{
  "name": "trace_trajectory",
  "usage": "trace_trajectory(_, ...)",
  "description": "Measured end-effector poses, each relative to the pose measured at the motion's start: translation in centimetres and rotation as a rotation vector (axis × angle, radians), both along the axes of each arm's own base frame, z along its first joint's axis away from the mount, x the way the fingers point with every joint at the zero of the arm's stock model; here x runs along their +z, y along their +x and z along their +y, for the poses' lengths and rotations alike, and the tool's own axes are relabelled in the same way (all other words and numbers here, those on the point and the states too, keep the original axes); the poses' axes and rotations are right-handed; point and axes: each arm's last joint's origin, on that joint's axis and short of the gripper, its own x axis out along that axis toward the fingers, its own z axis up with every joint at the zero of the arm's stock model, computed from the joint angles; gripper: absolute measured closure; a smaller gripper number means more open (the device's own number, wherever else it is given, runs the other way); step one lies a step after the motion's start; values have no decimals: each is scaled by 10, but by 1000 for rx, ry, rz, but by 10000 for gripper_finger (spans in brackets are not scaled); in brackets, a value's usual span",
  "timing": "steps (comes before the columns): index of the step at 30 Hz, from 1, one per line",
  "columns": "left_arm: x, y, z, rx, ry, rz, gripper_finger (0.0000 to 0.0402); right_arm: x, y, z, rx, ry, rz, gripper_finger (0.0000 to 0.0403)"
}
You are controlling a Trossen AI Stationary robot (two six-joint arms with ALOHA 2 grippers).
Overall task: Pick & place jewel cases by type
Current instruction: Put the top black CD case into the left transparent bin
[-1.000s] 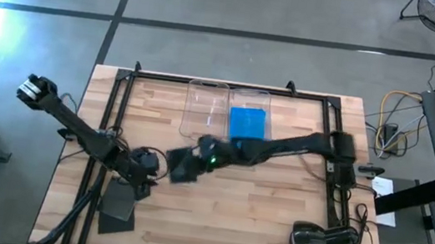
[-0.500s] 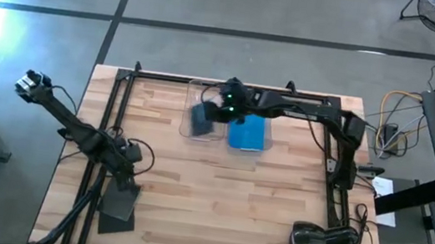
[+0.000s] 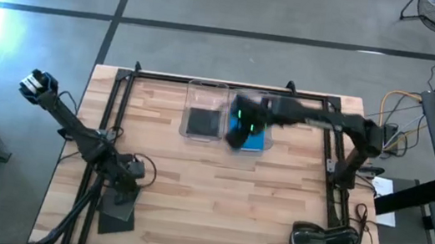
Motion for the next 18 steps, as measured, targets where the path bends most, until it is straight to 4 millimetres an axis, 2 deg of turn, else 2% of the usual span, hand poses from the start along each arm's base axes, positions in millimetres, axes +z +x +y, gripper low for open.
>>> trace_trajectory(2, -8, 2, -3, -109, 72, 10, 255, 5, -1, 25, 44, -44, -24, 207)
trace_trajectory(5, -22, 7, -4, -239, 238, 15, 255, 1, 4, 59, 65, -214, -37, 207)
trace_trajectory(8, -33, 15, -4, -289, 469, -35, 255, -6, 7, 86, 40, -373, -45, 207)
trace_trajectory(11, -44, 24, -5, -325, 640, -85, 255, -6, 3, 112, 18, -400, -81, 207)
trace_trajectory(14, -47, 43, -8, -275, 715, -210, 255, -9, -1, 121, -53, -383, -87, 209)
trace_trajectory(18, -37, 83, 4, -47, 696, -341, 255, -12, -2, 117, -237, -290, -122, 209)
